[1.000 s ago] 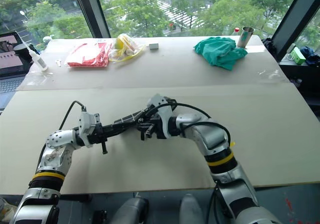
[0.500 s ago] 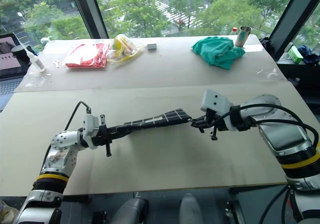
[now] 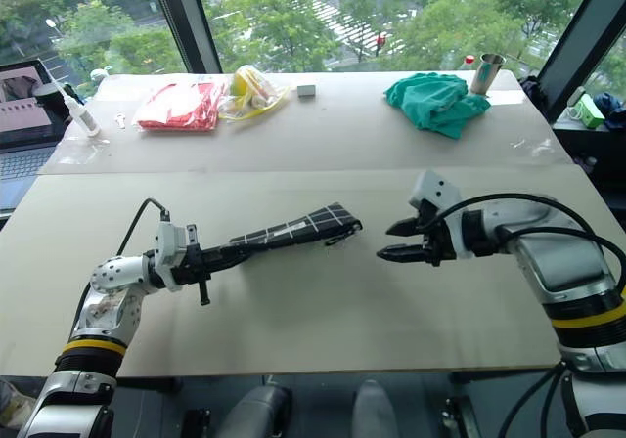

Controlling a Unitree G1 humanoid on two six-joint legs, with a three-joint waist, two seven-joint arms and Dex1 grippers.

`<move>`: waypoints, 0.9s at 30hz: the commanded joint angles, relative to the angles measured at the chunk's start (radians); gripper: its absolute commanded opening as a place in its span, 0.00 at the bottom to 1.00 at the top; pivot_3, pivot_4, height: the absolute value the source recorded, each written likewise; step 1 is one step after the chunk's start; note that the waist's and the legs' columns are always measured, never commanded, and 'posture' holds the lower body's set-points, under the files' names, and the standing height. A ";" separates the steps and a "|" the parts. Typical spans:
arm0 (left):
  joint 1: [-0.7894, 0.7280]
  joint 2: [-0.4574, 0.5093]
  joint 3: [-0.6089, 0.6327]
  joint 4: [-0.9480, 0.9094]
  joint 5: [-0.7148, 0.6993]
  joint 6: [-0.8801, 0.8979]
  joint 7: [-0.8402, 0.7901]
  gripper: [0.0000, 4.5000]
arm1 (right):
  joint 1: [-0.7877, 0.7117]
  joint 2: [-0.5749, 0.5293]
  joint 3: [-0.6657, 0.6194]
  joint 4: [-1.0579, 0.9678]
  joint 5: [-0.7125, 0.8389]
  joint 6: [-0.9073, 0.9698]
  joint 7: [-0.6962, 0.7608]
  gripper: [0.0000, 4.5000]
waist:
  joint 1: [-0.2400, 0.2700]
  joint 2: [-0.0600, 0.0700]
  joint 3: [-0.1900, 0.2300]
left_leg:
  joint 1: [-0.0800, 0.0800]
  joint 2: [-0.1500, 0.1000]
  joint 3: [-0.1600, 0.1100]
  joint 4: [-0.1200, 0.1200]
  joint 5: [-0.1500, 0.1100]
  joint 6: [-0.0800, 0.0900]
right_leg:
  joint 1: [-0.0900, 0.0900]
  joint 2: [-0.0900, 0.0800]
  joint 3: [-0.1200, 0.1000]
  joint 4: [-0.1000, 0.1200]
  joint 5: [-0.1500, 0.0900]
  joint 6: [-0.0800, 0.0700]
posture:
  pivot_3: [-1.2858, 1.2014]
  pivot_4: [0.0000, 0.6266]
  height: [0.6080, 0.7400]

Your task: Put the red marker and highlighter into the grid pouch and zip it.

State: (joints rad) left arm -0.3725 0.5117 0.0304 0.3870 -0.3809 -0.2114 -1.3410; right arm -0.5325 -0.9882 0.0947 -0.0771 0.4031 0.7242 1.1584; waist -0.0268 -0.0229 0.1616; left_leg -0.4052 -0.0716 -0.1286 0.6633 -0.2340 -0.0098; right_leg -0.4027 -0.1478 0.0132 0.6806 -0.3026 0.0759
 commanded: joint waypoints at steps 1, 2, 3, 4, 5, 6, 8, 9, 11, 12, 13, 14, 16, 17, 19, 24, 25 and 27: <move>-0.049 0.030 0.001 0.026 0.004 -0.063 -0.066 0.00 | 0.008 -0.013 -0.217 0.088 0.075 -0.044 0.000 0.64 | 0.002 0.000 0.000 | 0.000 0.000 0.002 0.000 0.000 0.000 | 0.000 0.000 0.000 0.000 0.000 0.000 | 0.52 0.24 1.00; -0.064 0.037 0.000 0.044 0.008 -0.088 -0.091 0.00 | 0.022 -0.006 -0.275 0.076 0.120 -0.034 0.005 0.64 | 0.003 0.000 0.000 | 0.000 0.000 0.003 0.000 0.000 0.000 | 0.000 0.000 0.000 0.000 0.000 0.000 | 0.52 0.24 1.00; -0.082 0.044 -0.003 0.065 0.009 -0.116 -0.123 0.00 | 0.054 -0.004 -0.327 0.034 0.175 -0.003 0.021 0.64 | 0.005 0.000 0.000 | 0.000 0.000 0.004 0.000 0.000 0.000 | 0.000 0.000 0.000 0.000 0.000 0.000 | 0.52 0.24 1.00; -0.100 0.050 -0.009 0.083 0.012 -0.142 -0.154 0.00 | 0.102 -0.011 -0.357 -0.029 0.210 0.014 0.041 0.64 | 0.005 0.000 0.000 | 0.000 0.000 0.004 0.000 0.000 0.000 | 0.000 0.000 0.000 0.000 0.000 0.000 | 0.52 0.24 1.00; -0.117 0.055 -0.017 0.102 0.014 -0.166 -0.188 0.00 | 0.155 -0.017 -0.380 -0.095 0.233 0.016 0.058 0.64 | 0.007 0.000 0.000 | 0.000 0.001 0.003 0.000 0.000 0.000 | 0.000 0.000 0.000 0.000 0.000 0.000 | 0.52 0.24 1.00; -0.129 0.058 -0.022 0.117 0.015 -0.183 -0.212 0.00 | 0.191 -0.022 -0.394 -0.139 0.248 0.020 0.065 0.64 | 0.008 0.000 0.000 | 0.000 0.001 0.003 -0.001 0.000 0.000 | 0.000 0.000 -0.001 0.000 0.000 0.000 | 0.52 0.24 1.00; -0.180 0.066 -0.066 0.158 0.018 -0.259 -0.260 0.00 | 0.299 -0.014 -0.439 -0.287 0.332 0.075 0.060 0.64 | 0.008 0.000 0.000 | 0.000 0.001 0.003 0.000 0.000 0.000 | 0.001 0.000 -0.002 0.000 0.000 0.000 | 0.52 0.24 1.00; -0.207 0.072 -0.095 0.178 0.013 -0.293 -0.269 0.00 | 0.350 -0.007 -0.455 -0.351 0.362 0.091 0.050 0.64 | 0.009 0.000 0.000 | 0.000 0.001 0.003 0.000 0.000 0.001 | 0.001 0.000 -0.002 0.000 0.000 0.000 | 0.52 0.24 1.00; -0.259 0.077 -0.146 0.234 0.014 -0.374 -0.273 0.00 | 0.430 0.003 -0.476 -0.447 0.393 0.109 0.020 0.64 | 0.011 0.000 0.000 | 0.000 0.001 0.004 0.002 -0.001 0.001 | 0.001 0.000 -0.001 0.000 0.000 0.000 | 0.52 0.24 1.00; -0.290 0.070 -0.161 0.282 0.028 -0.433 -0.273 0.00 | 0.463 0.009 -0.486 -0.479 0.399 0.108 0.006 0.64 | 0.013 0.000 0.000 | 0.000 0.001 0.003 0.002 -0.001 0.001 | 0.002 0.000 -0.002 0.000 0.000 0.000 | 0.52 0.24 1.00; -0.324 0.058 -0.163 0.338 0.047 -0.482 -0.273 0.08 | 0.481 0.018 -0.497 -0.499 0.409 0.110 -0.015 0.65 | 0.014 -0.001 0.000 | 0.000 0.000 0.003 0.003 -0.001 0.001 | 0.003 0.000 -0.002 0.000 0.000 0.000 | 0.52 0.24 1.00; -0.352 0.050 -0.171 0.388 0.061 -0.510 -0.273 0.16 | 0.487 0.032 -0.506 -0.509 0.425 0.115 -0.045 0.65 | 0.015 -0.001 0.000 | 0.000 0.000 0.003 0.005 -0.001 0.002 | 0.005 0.000 -0.002 0.000 0.000 0.000 | 0.52 0.24 1.00; -0.386 0.028 -0.183 0.453 0.070 -0.549 -0.273 0.27 | 0.495 0.054 -0.517 -0.523 0.444 0.121 -0.092 0.65 | 0.015 -0.001 0.001 | 0.002 0.000 0.003 0.006 -0.002 0.003 | 0.009 0.000 -0.003 -0.002 0.001 0.001 | 0.52 0.24 1.00; -0.396 0.018 -0.186 0.470 0.067 -0.555 -0.273 0.36 | 0.503 0.058 -0.518 -0.531 0.446 0.119 -0.106 0.65 | 0.014 -0.001 0.001 | 0.004 0.000 0.003 0.006 -0.002 0.004 | 0.012 0.000 -0.003 -0.003 0.001 0.001 | 0.52 0.24 1.00; -0.404 0.003 -0.189 0.492 0.076 -0.576 -0.273 0.52 | 0.519 0.058 -0.514 -0.539 0.437 0.110 -0.123 0.65 | 0.013 -0.001 0.001 | 0.006 0.000 0.003 0.006 -0.003 0.005 | 0.013 0.000 -0.003 -0.003 0.001 0.002 | 0.52 0.24 1.00; -0.338 0.085 -0.262 0.454 0.131 -0.567 -0.272 0.89 | 0.507 0.047 -0.485 -0.510 0.419 0.087 -0.148 0.65 | 0.002 -0.001 0.001 | 0.005 0.000 0.002 0.006 -0.004 0.006 | 0.013 0.000 -0.004 -0.003 0.001 0.002 | 0.52 0.24 1.00; -0.321 0.113 -0.277 0.432 0.118 -0.546 -0.273 0.89 | 0.503 0.044 -0.480 -0.506 0.418 0.086 -0.148 0.65 | -0.004 -0.001 0.001 | 0.006 0.000 0.002 0.006 -0.004 0.006 | 0.013 0.001 -0.004 -0.003 0.001 0.002 | 0.52 0.24 1.00; -0.290 0.165 -0.284 0.381 0.082 -0.487 -0.273 0.89 | 0.496 0.040 -0.473 -0.495 0.415 0.084 -0.144 0.65 | -0.011 -0.001 0.001 | 0.006 0.001 0.001 0.005 -0.004 0.006 | 0.013 0.001 -0.004 -0.002 0.001 0.002 | 0.52 0.24 1.00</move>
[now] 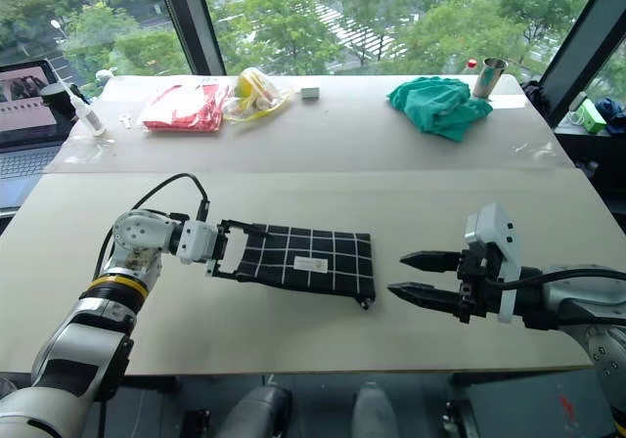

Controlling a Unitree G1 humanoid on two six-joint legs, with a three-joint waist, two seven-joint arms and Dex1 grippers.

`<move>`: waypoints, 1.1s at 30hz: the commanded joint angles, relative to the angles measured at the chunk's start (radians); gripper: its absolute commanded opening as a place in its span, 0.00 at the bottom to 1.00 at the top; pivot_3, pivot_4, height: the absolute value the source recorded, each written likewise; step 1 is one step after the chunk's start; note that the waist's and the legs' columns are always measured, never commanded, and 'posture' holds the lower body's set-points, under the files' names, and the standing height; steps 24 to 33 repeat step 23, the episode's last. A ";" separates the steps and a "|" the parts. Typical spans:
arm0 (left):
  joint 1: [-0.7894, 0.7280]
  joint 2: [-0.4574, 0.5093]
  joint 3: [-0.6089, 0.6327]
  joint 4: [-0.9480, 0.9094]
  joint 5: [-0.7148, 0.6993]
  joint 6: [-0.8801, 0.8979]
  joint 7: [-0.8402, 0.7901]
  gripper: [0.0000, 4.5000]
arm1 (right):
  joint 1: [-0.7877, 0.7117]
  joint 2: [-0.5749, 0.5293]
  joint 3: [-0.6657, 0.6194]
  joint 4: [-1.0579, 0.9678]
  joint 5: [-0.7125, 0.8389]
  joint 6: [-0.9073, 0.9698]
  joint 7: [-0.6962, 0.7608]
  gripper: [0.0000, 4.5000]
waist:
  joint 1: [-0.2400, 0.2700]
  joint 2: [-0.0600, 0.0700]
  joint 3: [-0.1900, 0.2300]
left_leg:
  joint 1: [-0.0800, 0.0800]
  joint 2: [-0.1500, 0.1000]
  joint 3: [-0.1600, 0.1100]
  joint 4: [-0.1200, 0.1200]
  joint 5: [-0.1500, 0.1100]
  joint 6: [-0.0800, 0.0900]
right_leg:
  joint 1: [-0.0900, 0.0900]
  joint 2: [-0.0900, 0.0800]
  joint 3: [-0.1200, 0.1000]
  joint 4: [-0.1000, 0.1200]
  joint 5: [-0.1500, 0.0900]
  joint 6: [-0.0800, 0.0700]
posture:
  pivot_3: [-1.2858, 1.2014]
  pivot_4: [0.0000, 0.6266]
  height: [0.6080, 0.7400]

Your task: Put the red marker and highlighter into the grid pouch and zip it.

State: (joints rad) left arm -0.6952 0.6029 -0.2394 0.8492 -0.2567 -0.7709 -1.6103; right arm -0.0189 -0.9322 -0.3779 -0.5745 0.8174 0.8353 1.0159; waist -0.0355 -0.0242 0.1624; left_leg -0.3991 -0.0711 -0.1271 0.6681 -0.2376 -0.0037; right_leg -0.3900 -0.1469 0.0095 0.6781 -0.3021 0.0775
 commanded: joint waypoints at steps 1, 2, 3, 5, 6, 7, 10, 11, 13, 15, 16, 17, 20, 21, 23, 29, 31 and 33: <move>0.078 0.159 -0.032 -0.150 -0.094 0.143 -0.004 0.89 | -0.023 -0.025 0.010 0.020 -0.013 -0.035 0.009 0.65 | -0.003 0.000 0.000 | 0.000 0.000 -0.001 0.000 0.000 0.000 | 0.000 0.000 0.000 0.000 0.000 0.000 | 0.52 0.24 1.00; 0.118 0.232 -0.036 -0.206 -0.132 0.212 -0.004 0.89 | -0.030 -0.033 0.018 0.037 -0.026 -0.042 0.018 0.65 | -0.006 -0.001 0.000 | 0.000 0.000 -0.002 0.000 0.000 0.000 | 0.000 0.000 -0.001 0.000 0.000 0.000 | 0.52 0.24 1.00; 0.149 0.296 -0.029 -0.245 -0.161 0.264 -0.004 0.89 | -0.035 -0.043 0.026 0.055 -0.040 -0.052 0.032 0.65 | -0.011 -0.001 0.001 | -0.001 0.000 -0.003 0.000 0.000 0.000 | -0.001 0.000 0.000 0.000 0.000 0.000 | 0.52 0.24 1.00; 0.178 0.351 0.014 -0.278 -0.195 0.344 -0.004 0.89 | -0.042 -0.060 0.038 0.080 -0.059 -0.068 0.047 0.65 | -0.015 0.000 0.001 | 0.000 0.001 -0.006 -0.001 0.000 0.000 | -0.001 0.001 0.001 0.000 0.000 0.000 | 0.52 0.24 1.00; 0.187 0.367 0.040 -0.294 -0.214 0.399 -0.004 0.89 | -0.046 -0.067 0.042 0.091 -0.065 -0.075 0.052 0.65 | -0.011 0.000 0.001 | 0.001 0.001 -0.007 -0.002 0.000 0.000 | -0.001 0.001 0.001 0.000 0.000 0.000 | 0.52 0.24 1.00; 0.196 0.383 0.075 -0.316 -0.238 0.499 0.011 0.89 | -0.051 -0.073 0.043 0.106 -0.072 -0.082 0.058 0.65 | -0.003 0.001 0.001 | 0.001 0.001 -0.006 -0.002 0.000 0.000 | -0.001 0.001 0.002 0.000 0.000 0.000 | 0.52 0.24 1.00; 0.251 0.433 0.213 -0.436 -0.389 0.883 0.143 0.89 | -0.053 -0.085 0.025 0.179 -0.111 -0.116 0.065 0.65 | 0.011 0.001 0.002 | 0.001 0.000 -0.005 -0.002 0.000 0.000 | 0.001 0.000 0.001 -0.001 0.000 0.001 | 0.52 0.24 1.00; 0.301 0.425 0.293 -0.500 -0.438 0.956 0.250 0.89 | -0.048 -0.082 0.011 0.215 -0.126 -0.125 0.056 0.65 | 0.010 0.001 0.002 | 0.001 0.000 -0.005 -0.002 0.000 0.000 | 0.001 0.001 0.001 -0.001 -0.001 0.001 | 0.52 0.24 1.00; 0.382 0.410 0.404 -0.594 -0.488 1.077 0.408 0.89 | -0.031 -0.078 -0.013 0.267 -0.150 -0.147 0.047 0.65 | 0.005 0.001 0.002 | 0.001 0.001 -0.007 -0.002 0.000 0.000 | 0.000 0.001 0.002 -0.001 -0.001 0.001 | 0.52 0.24 1.00; 0.466 0.390 0.499 -0.667 -0.520 1.162 0.512 0.89 | -0.010 -0.072 -0.036 0.314 -0.172 -0.168 0.040 0.65 | 0.002 0.001 0.002 | 0.001 0.001 -0.007 -0.003 0.000 0.000 | -0.001 0.001 0.003 0.000 -0.001 0.001 | 0.52 0.24 1.00; 0.521 0.377 0.547 -0.698 -0.532 1.184 0.539 0.89 | -0.005 -0.066 -0.049 0.336 -0.177 -0.175 0.035 0.65 | -0.001 0.001 0.002 | 0.001 0.001 -0.006 -0.004 0.000 0.000 | -0.001 0.001 0.004 0.000 -0.001 0.001 | 0.52 0.24 1.00; 0.577 0.357 0.587 -0.731 -0.529 1.185 0.564 0.89 | -0.001 -0.061 -0.058 0.353 -0.183 -0.183 0.031 0.65 | -0.001 0.001 0.002 | 0.002 0.001 -0.006 -0.004 0.000 0.000 | -0.001 0.001 0.004 0.000 -0.001 0.001 | 0.52 0.24 1.00; 0.669 0.326 0.630 -0.793 -0.504 1.222 0.617 0.89 | -0.013 -0.050 -0.057 0.370 -0.186 -0.190 0.022 0.65 | -0.006 0.002 0.001 | 0.006 0.001 -0.004 -0.007 0.000 0.000 | 0.000 0.000 0.007 0.000 -0.001 0.001 | 0.52 0.24 1.00; 0.683 0.325 0.630 -0.804 -0.502 1.247 0.624 0.89 | -0.020 -0.047 -0.052 0.371 -0.184 -0.188 0.019 0.65 | -0.005 0.002 0.002 | 0.007 0.001 -0.004 -0.008 0.000 0.000 | 0.000 0.001 0.007 -0.001 -0.001 0.001 | 0.52 0.24 1.00; 0.709 0.305 0.626 -0.815 -0.478 1.221 0.602 0.89 | -0.050 -0.039 -0.022 0.381 -0.193 -0.193 0.011 0.65 | -0.003 0.001 0.002 | 0.007 0.001 -0.004 -0.008 0.000 0.000 | 0.000 0.001 0.007 -0.001 -0.001 0.001 | 0.52 0.24 1.00; 0.709 0.305 0.626 -0.815 -0.478 1.221 0.602 0.89 | -0.050 -0.039 -0.022 0.381 -0.193 -0.193 0.011 0.65 | -0.003 0.001 0.002 | 0.007 0.001 -0.004 -0.008 0.000 0.000 | 0.000 0.001 0.007 -0.001 -0.001 0.001 | 0.52 0.24 1.00; 0.709 0.305 0.626 -0.815 -0.478 1.221 0.602 0.89 | -0.050 -0.039 -0.022 0.381 -0.193 -0.193 0.011 0.65 | -0.003 0.001 0.002 | 0.007 0.001 -0.004 -0.008 0.000 0.000 | 0.000 0.001 0.007 -0.001 -0.001 0.001 | 0.52 0.24 1.00; 0.709 0.305 0.626 -0.815 -0.478 1.221 0.602 0.89 | -0.050 -0.039 -0.022 0.381 -0.193 -0.193 0.011 0.65 | -0.003 0.001 0.002 | 0.007 0.001 -0.004 -0.008 0.000 0.000 | 0.000 0.001 0.007 -0.001 -0.001 0.001 | 0.52 0.24 1.00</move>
